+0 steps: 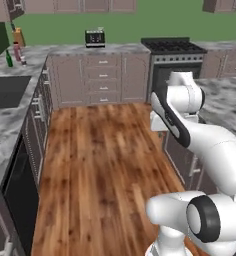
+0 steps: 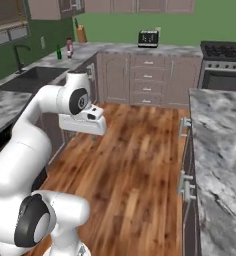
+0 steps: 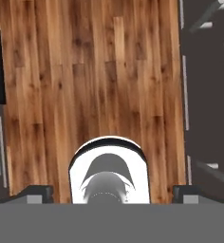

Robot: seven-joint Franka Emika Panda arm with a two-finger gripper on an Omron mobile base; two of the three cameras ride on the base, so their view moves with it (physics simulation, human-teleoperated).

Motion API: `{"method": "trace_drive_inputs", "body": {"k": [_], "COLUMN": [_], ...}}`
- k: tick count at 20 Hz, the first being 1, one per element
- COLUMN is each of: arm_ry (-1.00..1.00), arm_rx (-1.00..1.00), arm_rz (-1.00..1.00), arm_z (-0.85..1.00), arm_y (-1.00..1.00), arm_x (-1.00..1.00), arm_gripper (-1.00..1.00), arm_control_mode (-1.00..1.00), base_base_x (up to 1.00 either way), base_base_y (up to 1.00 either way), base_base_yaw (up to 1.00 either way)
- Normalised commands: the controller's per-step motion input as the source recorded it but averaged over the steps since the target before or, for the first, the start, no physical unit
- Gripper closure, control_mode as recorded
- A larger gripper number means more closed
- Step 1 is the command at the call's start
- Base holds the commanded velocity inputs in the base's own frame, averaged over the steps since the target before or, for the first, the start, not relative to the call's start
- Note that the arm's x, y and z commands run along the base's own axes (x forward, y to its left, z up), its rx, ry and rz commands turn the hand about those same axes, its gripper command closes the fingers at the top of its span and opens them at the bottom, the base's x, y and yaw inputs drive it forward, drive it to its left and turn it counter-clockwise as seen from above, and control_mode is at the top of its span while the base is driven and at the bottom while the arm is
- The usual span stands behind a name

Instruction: Move the drinks to the dining counter.

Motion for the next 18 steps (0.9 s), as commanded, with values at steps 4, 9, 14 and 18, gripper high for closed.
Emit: {"method": "trace_drive_inputs", "body": {"k": [4,9,14,18], "arm_ry": [0.00,0.00,0.00,0.00], "arm_rx": [0.00,0.00,0.00,0.00], "arm_rz": [0.00,0.00,0.00,0.00], "arm_z": [0.00,0.00,0.00,0.00], "arm_y": [0.00,0.00,0.00,0.00], "arm_x": [0.00,0.00,0.00,0.00], "arm_gripper": [-1.00,-1.00,-1.00,-1.00], "arm_control_mode": [1.00,1.00,1.00,1.00], "base_base_x": [1.00,1.00,1.00,1.00], "base_base_y": [-0.37,-0.37,-0.35,-0.27], "base_base_yaw": [0.08,0.00,0.00,0.00]}}
